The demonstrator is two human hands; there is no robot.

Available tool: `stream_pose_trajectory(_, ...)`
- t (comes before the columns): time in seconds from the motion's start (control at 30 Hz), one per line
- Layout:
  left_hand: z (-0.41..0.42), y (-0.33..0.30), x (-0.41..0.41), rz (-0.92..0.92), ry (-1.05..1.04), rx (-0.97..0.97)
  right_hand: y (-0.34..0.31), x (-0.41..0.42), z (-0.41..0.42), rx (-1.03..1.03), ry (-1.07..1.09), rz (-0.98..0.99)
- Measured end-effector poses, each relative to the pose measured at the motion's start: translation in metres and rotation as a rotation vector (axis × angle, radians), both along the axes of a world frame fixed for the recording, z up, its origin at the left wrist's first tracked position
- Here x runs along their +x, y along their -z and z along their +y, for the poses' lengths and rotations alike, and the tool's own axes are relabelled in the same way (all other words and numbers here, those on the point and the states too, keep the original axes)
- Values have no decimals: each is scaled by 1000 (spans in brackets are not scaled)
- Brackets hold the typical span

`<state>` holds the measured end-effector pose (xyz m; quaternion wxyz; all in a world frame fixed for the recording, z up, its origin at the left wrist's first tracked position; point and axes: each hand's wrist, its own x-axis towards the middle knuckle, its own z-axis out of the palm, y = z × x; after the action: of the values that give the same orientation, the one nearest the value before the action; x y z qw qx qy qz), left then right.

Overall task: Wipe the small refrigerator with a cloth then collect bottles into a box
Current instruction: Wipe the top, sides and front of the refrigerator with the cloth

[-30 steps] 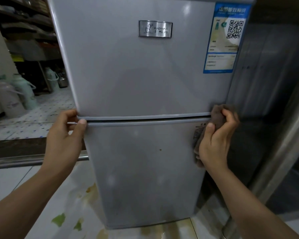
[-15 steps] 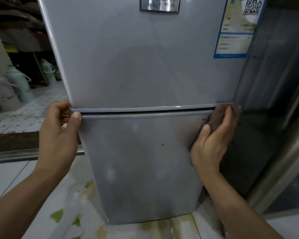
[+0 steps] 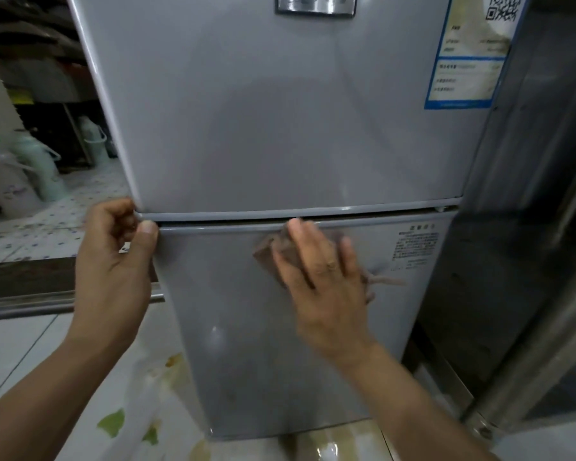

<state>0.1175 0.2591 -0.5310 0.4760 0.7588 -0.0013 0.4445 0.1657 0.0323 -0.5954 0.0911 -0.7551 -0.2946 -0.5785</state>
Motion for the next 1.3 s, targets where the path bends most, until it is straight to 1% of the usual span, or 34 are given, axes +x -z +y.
stream_pose_trajectory(0.1, -2, -1, -1, 2, 51, -28, -8, 8, -34, 42, 124, -86)
stream_pose_trajectory(0.17, -4, -2, -2, -6, 67, -37, -10, 9, -45, 64, 146, -145)
stream_pose_trajectory(0.2, -4, -2, -2, -11, 71, -44, -10, 9, -47, 75, 115, -151)
stream_pose_trajectory(0.3, -4, -3, -3, -3, 92, -82, -8, 5, -35, 156, -49, -78)
stream_pose_trajectory(0.4, 2, -8, -5, 23, 167, -122, -5, -2, -4, 339, -18, -46)
stream_pose_trajectory(0.43, 4, -9, -5, 38, 189, -123, -6, -4, 9, 354, -13, -50)
stream_pose_trajectory(0.5, 6, -12, -5, 67, 227, -134, -8, -11, 38, 263, -25, -77)
stream_pose_trajectory(0.6, 7, -15, -8, 98, 267, -156, -15, -21, 74, 133, -79, -49)
stream_pose_trajectory(0.7, 9, -21, -11, 142, 325, -205, -15, -19, 53, 3, -117, -33)
stream_pose_trajectory(0.73, 9, -22, -11, 166, 337, -225, -13, -16, 36, -8, -82, -35)
stream_pose_trajectory(0.77, 10, -24, -12, 193, 346, -244, -12, -13, 20, 23, -27, -34)
stream_pose_trajectory(0.83, 11, -26, -13, 233, 361, -268, -11, -10, 5, 149, 71, -47)
stream_pose_trajectory(0.87, 11, -26, -14, 246, 364, -280, -11, -12, 10, 197, 85, -37)
stream_pose_trajectory(0.93, 13, -26, -15, 278, 363, -328, -17, -15, 37, 249, -2, 55)
stream_pose_trajectory(0.97, 15, -26, -16, 296, 362, -352, -21, -17, 53, 212, -69, 84)
stream_pose_trajectory(1.07, 25, -24, -17, 350, 412, -379, -25, -23, 95, -11, -112, -42)
stream_pose_trajectory(1.2, 37, -24, -15, 369, 457, -394, -31, -26, 123, -25, -109, -40)
stream_pose_trajectory(1.3, 41, -25, -10, 358, 460, -423, -25, -21, 127, -53, -76, -104)
